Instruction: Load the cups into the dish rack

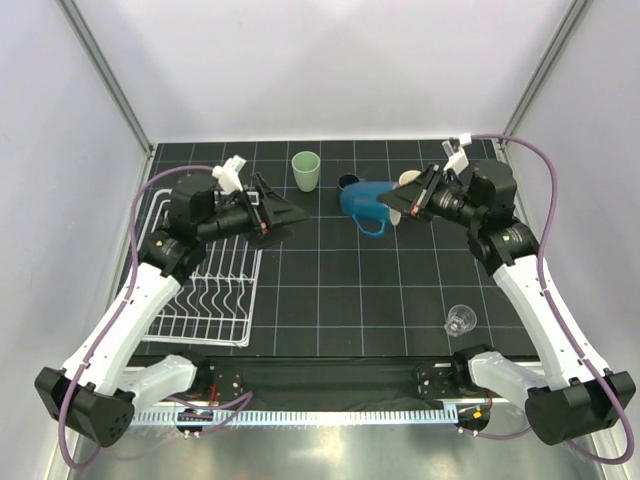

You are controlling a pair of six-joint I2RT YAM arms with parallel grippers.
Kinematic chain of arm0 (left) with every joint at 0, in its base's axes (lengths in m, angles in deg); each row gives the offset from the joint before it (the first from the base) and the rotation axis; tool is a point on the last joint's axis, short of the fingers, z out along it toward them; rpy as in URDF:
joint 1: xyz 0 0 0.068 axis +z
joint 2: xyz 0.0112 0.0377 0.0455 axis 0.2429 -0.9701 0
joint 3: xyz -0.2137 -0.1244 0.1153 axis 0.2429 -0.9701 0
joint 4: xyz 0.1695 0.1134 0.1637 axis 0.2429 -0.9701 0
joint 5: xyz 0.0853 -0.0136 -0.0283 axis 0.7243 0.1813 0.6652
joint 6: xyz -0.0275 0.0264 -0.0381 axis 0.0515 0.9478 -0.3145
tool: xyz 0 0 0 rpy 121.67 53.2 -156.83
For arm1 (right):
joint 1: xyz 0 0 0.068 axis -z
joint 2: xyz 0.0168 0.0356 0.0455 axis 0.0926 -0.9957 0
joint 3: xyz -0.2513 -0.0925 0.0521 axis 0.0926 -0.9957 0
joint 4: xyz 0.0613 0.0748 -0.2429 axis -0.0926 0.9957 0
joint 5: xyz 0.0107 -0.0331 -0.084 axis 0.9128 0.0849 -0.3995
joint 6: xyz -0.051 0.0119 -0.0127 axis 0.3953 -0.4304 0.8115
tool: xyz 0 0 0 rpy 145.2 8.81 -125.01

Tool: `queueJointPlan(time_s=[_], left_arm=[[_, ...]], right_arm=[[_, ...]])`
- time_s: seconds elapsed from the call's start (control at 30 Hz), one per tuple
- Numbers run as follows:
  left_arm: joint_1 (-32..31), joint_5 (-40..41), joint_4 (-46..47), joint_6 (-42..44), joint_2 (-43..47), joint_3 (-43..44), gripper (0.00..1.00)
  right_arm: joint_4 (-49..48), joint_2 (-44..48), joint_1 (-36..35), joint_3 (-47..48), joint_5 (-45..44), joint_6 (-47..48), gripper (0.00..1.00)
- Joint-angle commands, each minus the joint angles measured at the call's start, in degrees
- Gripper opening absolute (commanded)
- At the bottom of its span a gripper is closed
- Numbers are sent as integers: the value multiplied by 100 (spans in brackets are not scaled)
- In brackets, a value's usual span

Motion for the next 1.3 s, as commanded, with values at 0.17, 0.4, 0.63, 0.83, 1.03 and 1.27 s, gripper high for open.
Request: queueJointPlan(time_s=[0.17, 0.4, 0.63, 0.83, 1.03, 1.27], left_arm=[[-738, -248, 2090, -883, -558, 257, 89], [-958, 24, 3488, -1639, -997, 160, 82], [-1231, 261, 3919, -1833, -1164, 152, 76], [-1275, 385, 4121, -2009, -1331, 204, 74], [-1371, 227, 4297, -2115, -1613, 398, 60], [-1371, 174, 4420, -2203, -1613, 397, 31]], right_arm=[[-3858, 9, -48, 313, 648, -2102, 4], [-4483, -202, -232, 322, 543, -2463, 4], [-4413, -106, -320, 147, 446, -2411, 4], [-4237, 17, -469, 33, 332, -2191, 4], [-4351, 149, -671, -196, 235, -2086, 4], [-4263, 246, -795, -381, 121, -1927, 4]])
